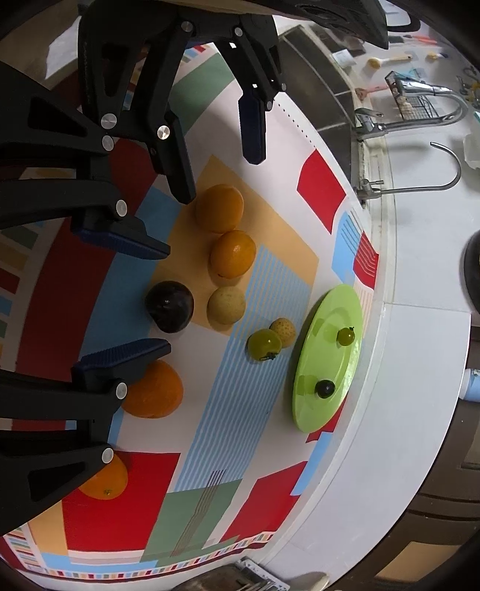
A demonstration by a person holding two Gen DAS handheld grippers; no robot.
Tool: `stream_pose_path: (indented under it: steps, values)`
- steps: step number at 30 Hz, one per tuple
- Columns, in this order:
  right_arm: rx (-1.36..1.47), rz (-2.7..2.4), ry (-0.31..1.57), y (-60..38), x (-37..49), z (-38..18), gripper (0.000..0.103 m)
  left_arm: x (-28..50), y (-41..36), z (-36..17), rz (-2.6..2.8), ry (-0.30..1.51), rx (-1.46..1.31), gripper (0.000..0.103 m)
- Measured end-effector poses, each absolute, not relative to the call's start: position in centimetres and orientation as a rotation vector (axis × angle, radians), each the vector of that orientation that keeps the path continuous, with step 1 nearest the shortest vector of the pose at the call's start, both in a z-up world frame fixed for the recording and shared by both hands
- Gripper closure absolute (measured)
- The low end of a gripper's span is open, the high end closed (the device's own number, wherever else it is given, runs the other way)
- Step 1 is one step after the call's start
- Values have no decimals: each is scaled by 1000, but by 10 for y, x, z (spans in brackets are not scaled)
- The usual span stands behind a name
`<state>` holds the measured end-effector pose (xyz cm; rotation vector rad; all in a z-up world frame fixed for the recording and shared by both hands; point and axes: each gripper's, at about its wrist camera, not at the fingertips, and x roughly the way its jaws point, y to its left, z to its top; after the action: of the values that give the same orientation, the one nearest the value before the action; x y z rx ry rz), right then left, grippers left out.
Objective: Organize fruits
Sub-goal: 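Grasp an orange with the left tool while the right tool grasps another dark plum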
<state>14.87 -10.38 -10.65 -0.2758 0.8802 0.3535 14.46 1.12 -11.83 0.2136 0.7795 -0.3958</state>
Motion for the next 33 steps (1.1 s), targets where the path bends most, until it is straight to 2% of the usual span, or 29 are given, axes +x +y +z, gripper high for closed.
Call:
stream_pose_path:
  steps: [8, 16, 21, 33]
  values:
    - [-280, 355, 885, -102, 156, -111, 60, 155, 12, -122, -421, 816, 159, 53]
    - [-271, 352, 899, -104, 162, -115, 69, 161, 10, -122, -418, 820, 140, 55]
    - [-259, 354, 901, -104, 163, -115, 70, 163, 8, -123, -420, 832, 123, 65]
    - [-195, 374, 896, -108, 160, -105, 70, 153, 14, -108, -371, 820, 91, 65]
